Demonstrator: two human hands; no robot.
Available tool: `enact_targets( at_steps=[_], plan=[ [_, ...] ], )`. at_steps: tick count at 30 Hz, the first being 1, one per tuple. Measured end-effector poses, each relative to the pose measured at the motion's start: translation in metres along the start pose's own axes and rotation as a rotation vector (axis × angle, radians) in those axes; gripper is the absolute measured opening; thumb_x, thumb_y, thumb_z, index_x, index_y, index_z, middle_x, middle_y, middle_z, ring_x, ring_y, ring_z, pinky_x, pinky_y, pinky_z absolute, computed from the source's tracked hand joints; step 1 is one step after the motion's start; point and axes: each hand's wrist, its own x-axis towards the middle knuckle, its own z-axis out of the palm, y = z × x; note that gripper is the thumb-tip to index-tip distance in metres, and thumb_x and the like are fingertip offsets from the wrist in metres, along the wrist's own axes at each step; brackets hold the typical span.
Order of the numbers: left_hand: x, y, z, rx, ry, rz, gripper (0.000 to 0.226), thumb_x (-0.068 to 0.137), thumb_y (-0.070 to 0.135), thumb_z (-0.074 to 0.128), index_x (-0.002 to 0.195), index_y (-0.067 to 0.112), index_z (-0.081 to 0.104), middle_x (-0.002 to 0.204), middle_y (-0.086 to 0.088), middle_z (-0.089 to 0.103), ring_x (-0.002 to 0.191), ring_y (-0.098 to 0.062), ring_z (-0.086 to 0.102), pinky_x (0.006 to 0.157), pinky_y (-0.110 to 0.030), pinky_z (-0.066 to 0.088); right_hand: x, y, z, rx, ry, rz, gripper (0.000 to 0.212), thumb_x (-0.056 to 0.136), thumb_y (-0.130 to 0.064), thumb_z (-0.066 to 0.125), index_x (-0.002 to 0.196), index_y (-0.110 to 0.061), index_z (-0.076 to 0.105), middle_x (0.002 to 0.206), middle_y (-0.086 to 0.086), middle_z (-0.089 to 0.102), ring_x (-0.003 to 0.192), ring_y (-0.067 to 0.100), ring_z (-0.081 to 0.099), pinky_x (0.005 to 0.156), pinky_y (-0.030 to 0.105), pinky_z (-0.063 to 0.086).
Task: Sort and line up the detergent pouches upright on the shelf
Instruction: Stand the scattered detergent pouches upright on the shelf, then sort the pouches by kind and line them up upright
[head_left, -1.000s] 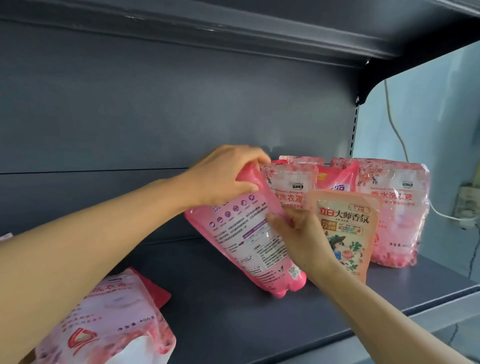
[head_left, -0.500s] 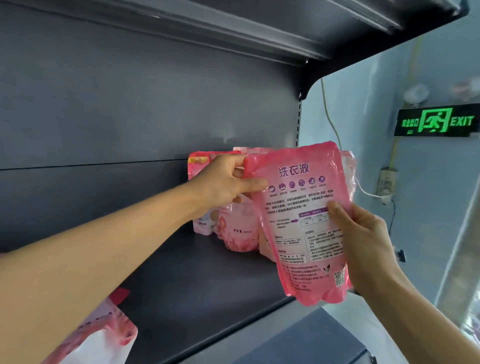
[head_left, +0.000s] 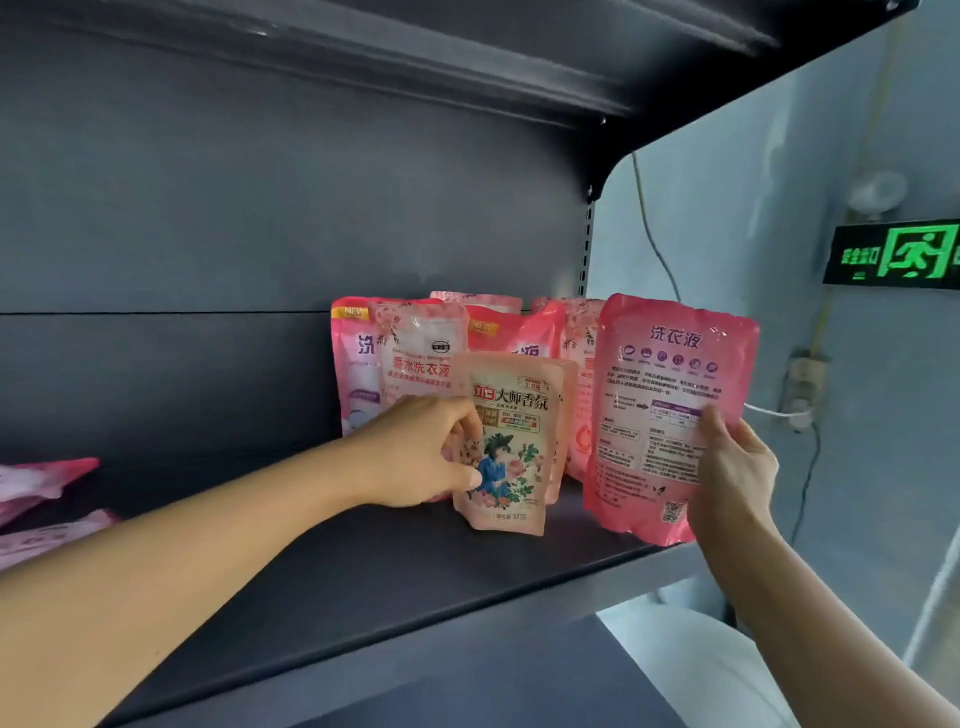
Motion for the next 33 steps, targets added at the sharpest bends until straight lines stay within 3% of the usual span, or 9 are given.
enact_targets(
  at_steps=[4, 9, 13, 15, 20, 23, 26, 29, 33],
  plan=[
    [-0.004, 0.005, 0.011, 0.065, 0.011, -0.047, 0.032, 0.083, 0.034, 0.067, 0.111, 0.031, 0.052, 0.119, 0.007, 0.053, 0.109, -0.013, 0.050, 0.093, -0.032, 0.043, 0.020, 0.021, 0.006, 0.004, -0.025, -0.001, 0.021, 0.096, -0.022, 0.051, 0.079, -0.020, 0.063, 0.078, -0.001, 0.067, 0.069, 0.016, 0.065, 0.065, 0.031, 0.054],
    [-0.009, 0.007, 0.021, 0.074, 0.037, -0.109, 0.031, 0.083, 0.035, 0.067, 0.108, 0.034, 0.049, 0.123, 0.010, 0.051, 0.115, -0.012, 0.046, 0.097, -0.036, 0.043, 0.030, 0.037, 0.016, -0.035, -0.082, -0.082, 0.019, 0.097, -0.020, 0.050, 0.085, -0.015, 0.063, 0.075, -0.006, 0.066, 0.059, 0.005, 0.064, 0.053, 0.018, 0.053],
    [-0.013, 0.010, 0.026, 0.094, 0.048, -0.143, 0.036, 0.084, 0.036, 0.066, 0.116, 0.030, 0.049, 0.127, 0.009, 0.049, 0.115, -0.012, 0.045, 0.099, -0.038, 0.042, 0.031, 0.044, 0.012, -0.194, -0.145, -0.167, 0.020, 0.098, -0.019, 0.046, 0.093, -0.005, 0.059, 0.083, 0.012, 0.066, 0.074, 0.024, 0.063, 0.065, 0.034, 0.056],
    [-0.016, 0.011, 0.027, 0.093, 0.056, -0.157, 0.036, 0.085, 0.035, 0.065, 0.116, 0.029, 0.049, 0.129, 0.009, 0.049, 0.116, -0.011, 0.045, 0.099, -0.039, 0.042, 0.033, 0.043, 0.008, -0.415, -0.183, -0.251, 0.012, 0.095, -0.015, 0.049, 0.101, -0.006, 0.054, 0.091, 0.012, 0.059, 0.092, 0.034, 0.059, 0.073, 0.038, 0.047],
    [-0.023, 0.010, 0.029, 0.073, 0.065, -0.190, 0.035, 0.084, 0.034, 0.066, 0.115, 0.029, 0.049, 0.129, 0.008, 0.051, 0.116, -0.011, 0.048, 0.098, -0.039, 0.044, 0.009, 0.033, -0.006, -0.734, -0.217, -0.608, 0.073, 0.078, -0.003, 0.068, 0.139, -0.008, 0.028, 0.139, 0.014, 0.031, 0.130, 0.027, 0.026, 0.110, 0.035, 0.023],
    [-0.031, 0.006, 0.029, 0.079, 0.076, -0.216, 0.039, 0.085, 0.034, 0.066, 0.119, 0.028, 0.048, 0.129, 0.008, 0.051, 0.115, -0.012, 0.050, 0.097, -0.040, 0.045, -0.019, 0.024, -0.006, -0.739, -0.297, -0.842, 0.071, 0.074, -0.001, 0.070, 0.136, -0.006, 0.036, 0.139, 0.014, 0.033, 0.126, 0.026, 0.027, 0.107, 0.035, 0.025],
    [-0.045, -0.001, 0.025, 0.079, 0.101, -0.252, 0.041, 0.085, 0.034, 0.065, 0.122, 0.029, 0.047, 0.128, 0.009, 0.051, 0.115, -0.012, 0.050, 0.098, -0.041, 0.044, -0.048, 0.021, 0.008, -0.772, -0.534, -0.958, 0.053, 0.075, -0.003, 0.070, 0.125, -0.008, 0.051, 0.132, 0.010, 0.044, 0.122, 0.024, 0.036, 0.100, 0.034, 0.035],
    [-0.065, -0.013, 0.017, 0.088, 0.144, -0.280, 0.041, 0.085, 0.035, 0.065, 0.122, 0.030, 0.048, 0.128, 0.011, 0.051, 0.116, -0.010, 0.049, 0.099, -0.041, 0.044, -0.075, 0.025, 0.027, -0.794, -0.747, -0.979, 0.040, 0.078, -0.005, 0.067, 0.116, -0.008, 0.059, 0.126, 0.007, 0.050, 0.117, 0.027, 0.046, 0.089, 0.037, 0.046],
    [-0.101, -0.037, -0.003, 0.144, 0.207, -0.318, 0.038, 0.084, 0.036, 0.064, 0.119, 0.030, 0.050, 0.123, 0.013, 0.054, 0.114, -0.011, 0.051, 0.097, -0.040, 0.045, -0.112, 0.035, 0.056, -0.765, -0.885, -0.966, 0.034, 0.081, -0.010, 0.064, 0.115, -0.009, 0.061, 0.124, 0.004, 0.051, 0.112, 0.024, 0.052, 0.086, 0.032, 0.046]
  ],
)
